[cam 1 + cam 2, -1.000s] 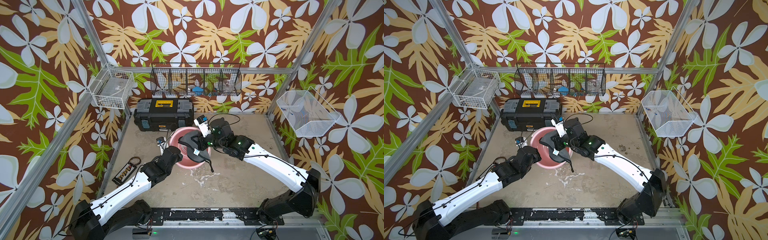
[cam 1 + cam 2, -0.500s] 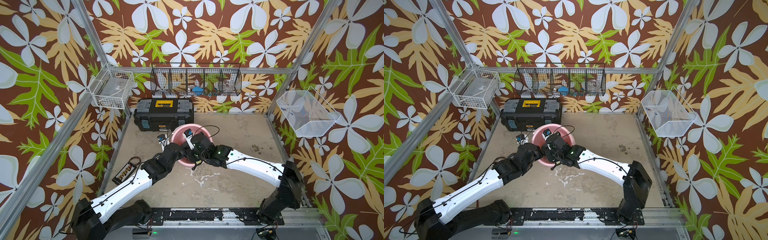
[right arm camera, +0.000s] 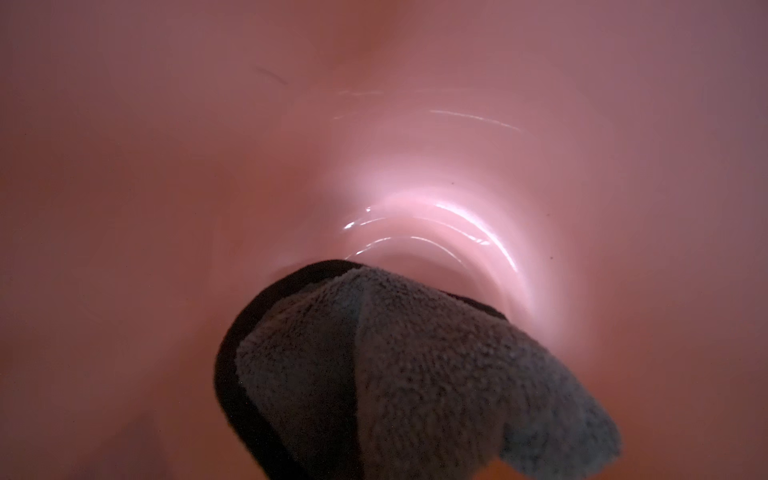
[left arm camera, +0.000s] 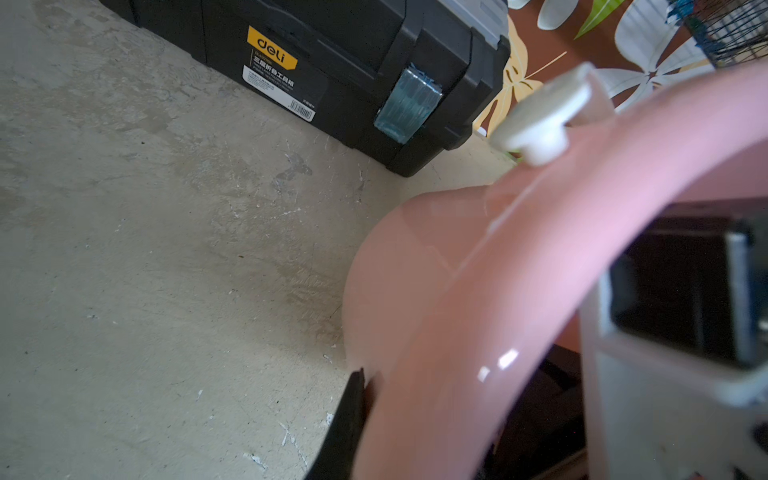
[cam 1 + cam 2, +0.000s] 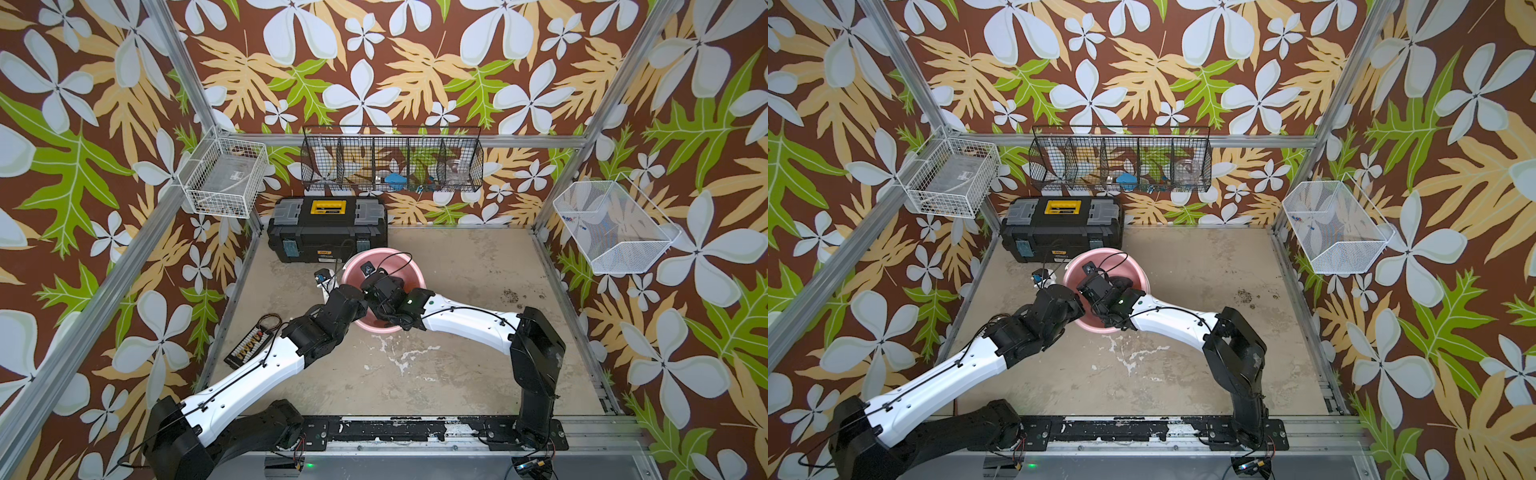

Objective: Wipe the inside of the bucket with a cloth
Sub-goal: Wipe the dirt from the inside of the bucket.

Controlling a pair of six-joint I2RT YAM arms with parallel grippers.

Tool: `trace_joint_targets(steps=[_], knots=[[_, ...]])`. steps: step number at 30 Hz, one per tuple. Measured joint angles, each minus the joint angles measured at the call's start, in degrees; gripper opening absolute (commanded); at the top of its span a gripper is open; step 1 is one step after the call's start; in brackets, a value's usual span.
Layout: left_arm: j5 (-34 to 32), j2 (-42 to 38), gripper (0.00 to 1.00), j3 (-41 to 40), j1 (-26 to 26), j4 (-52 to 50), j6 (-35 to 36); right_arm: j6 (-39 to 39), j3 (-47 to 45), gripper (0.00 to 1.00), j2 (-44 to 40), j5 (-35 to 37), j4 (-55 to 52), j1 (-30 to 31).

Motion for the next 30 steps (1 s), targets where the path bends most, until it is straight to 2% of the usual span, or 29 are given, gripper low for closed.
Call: trace_joint_targets(steps=[8, 13, 23, 30], knots=[[-1.51, 6.10, 0.00, 2.54, 0.15, -5.29, -0.63, -0.04, 4.22, 0.00, 5.88, 9.25, -4.28, 0.11], [-2.45, 6.97, 0.00, 2.86, 0.22, -8.28, -1.97, 0.26, 5.66, 0.00, 7.98, 10.19, -5.60, 0.11], [-1.29, 4.68, 0.00, 1.16, 0.11, -7.13, -1.44, 3.50, 3.02, 0.00, 11.47, 3.30, -5.53, -1.53], [-2.67, 3.30, 0.00, -0.72, 0.15, -4.92, -3.17, 4.76, 9.51, 0.00, 15.45, -2.08, -9.75, -2.45]])
